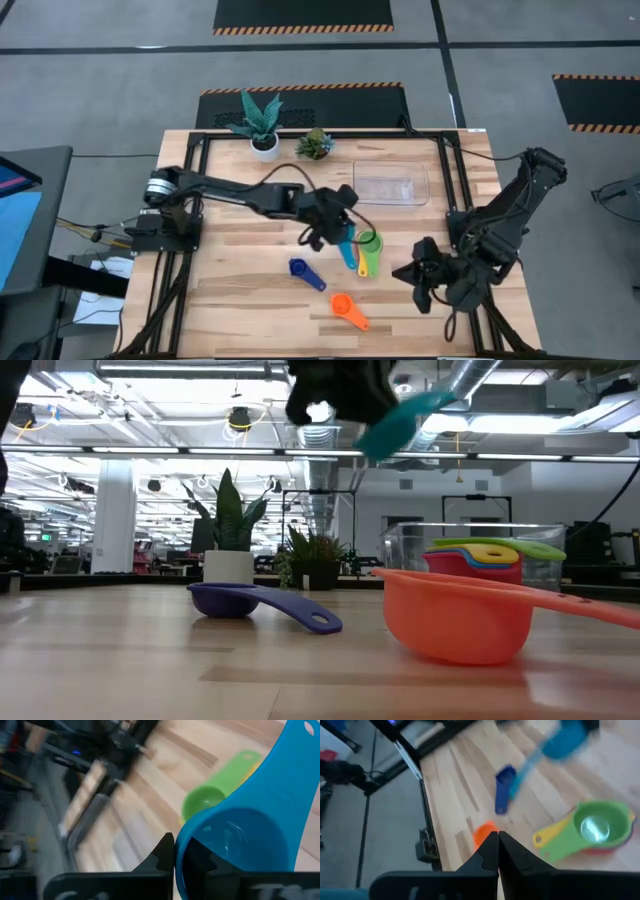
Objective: Nest measuring cups in basket
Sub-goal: Stack the light blue measuring cup on top of the green measuring cup
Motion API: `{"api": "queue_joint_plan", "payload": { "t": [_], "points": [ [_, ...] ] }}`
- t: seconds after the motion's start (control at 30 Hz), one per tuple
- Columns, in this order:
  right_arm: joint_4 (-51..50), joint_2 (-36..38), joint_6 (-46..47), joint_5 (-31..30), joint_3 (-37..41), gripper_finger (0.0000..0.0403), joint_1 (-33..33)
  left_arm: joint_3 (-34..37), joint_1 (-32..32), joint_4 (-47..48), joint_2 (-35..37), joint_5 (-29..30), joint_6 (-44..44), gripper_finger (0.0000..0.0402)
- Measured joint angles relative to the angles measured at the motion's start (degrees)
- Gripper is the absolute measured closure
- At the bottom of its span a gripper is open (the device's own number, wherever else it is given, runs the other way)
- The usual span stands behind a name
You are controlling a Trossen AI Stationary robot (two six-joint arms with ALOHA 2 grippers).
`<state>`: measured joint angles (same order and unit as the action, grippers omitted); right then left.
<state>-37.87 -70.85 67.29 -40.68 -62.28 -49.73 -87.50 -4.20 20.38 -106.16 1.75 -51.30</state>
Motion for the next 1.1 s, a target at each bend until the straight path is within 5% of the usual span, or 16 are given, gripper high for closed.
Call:
{"api": "queue_joint_plan", "payload": {
  "t": [0.23, 0.57, 1.0, 1.1],
  "points": [
    [1.7, 1.7, -2.8, -3.0, 0.0, 0.0379, -1.4, -11.6, -0.4, 0.9, -13.2, -5.6, -2.5, 0.0401],
    [2.3, 2.0, -2.8, -2.9, 0.0, 0.038, -1.7, -32.0, -0.6, 14.6, -28.3, -8.7, -6.4, 0.0401],
    [2.6, 2.0, -2.8, -2.8, 0.0, 0.0381, -3.2, -40.2, 2.4, 14.4, -30.5, -8.1, -2.3, 0.0401],
    [2.7, 2.0, -2.8, -2.9, 0.0, 0.0379, -3.5, -40.7, 3.3, 11.5, -30.5, -4.3, -0.2, 0.0401]
  ]
}}
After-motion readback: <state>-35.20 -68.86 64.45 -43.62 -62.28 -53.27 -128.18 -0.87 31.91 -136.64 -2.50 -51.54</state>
